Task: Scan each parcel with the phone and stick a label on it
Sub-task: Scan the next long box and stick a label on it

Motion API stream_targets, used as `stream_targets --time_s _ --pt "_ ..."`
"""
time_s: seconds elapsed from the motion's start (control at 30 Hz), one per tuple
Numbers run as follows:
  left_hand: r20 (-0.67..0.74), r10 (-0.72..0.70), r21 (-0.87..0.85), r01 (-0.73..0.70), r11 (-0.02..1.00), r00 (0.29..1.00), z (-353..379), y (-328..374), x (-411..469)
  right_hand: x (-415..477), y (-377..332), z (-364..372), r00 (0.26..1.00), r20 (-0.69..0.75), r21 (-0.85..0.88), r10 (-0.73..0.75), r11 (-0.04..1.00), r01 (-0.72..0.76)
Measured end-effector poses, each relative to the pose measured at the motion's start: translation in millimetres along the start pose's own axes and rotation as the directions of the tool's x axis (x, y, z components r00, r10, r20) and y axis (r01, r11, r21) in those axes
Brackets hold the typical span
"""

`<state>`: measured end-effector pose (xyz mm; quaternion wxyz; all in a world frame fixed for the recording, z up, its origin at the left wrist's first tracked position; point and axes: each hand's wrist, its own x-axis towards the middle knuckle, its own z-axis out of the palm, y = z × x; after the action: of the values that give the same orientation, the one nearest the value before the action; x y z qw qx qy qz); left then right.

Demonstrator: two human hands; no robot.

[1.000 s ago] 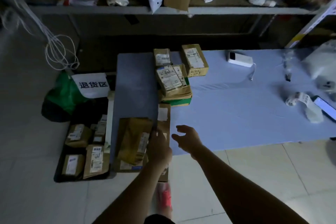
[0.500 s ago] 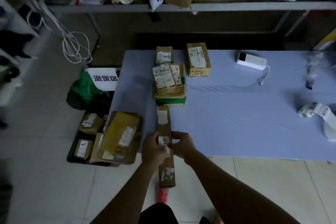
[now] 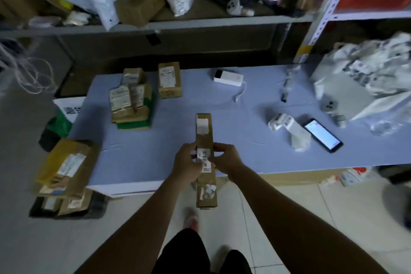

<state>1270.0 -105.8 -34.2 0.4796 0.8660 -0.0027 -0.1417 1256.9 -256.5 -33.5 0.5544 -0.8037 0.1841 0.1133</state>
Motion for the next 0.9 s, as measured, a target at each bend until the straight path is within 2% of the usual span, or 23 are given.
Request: stream_targets --time_s 0.13,0.33,0.43,0.57,0.7,0.8,0.9 --pt "0.077 0.073 0.038 -0.076 0.996 0.994 52 30 34 21 15 -61 0.997 -0.071 0.017 0.038 0.999 -0.036" --pt "0.132 0.010 -0.120 0.006 0.993 0.991 128 52 100 77 36 -125 0.990 -0.091 -0.007 0.105 0.994 -0.106" --pt "0.166 -0.043 -0.153 0.069 0.986 0.985 157 55 129 107 44 -143 0.981 -0.052 -0.036 0.187 0.981 -0.189" --pt "0.178 -0.088 -0.173 0.119 0.978 0.980 179 60 155 139 53 -161 0.978 -0.006 -0.082 0.210 0.974 -0.210" --pt "0.113 -0.127 -0.180 0.146 0.973 0.985 186 64 164 153 51 -181 0.990 -0.008 -0.098 0.139 0.985 -0.140" --pt "0.056 -0.142 -0.146 0.149 0.978 0.988 188 65 164 165 50 -217 0.985 -0.171 -0.134 0.010 0.990 -0.033" --pt "-0.011 -0.194 -0.085 0.193 0.978 0.981 194 69 161 176 60 -264 0.960 -0.274 -0.286 -0.065 0.958 -0.017"
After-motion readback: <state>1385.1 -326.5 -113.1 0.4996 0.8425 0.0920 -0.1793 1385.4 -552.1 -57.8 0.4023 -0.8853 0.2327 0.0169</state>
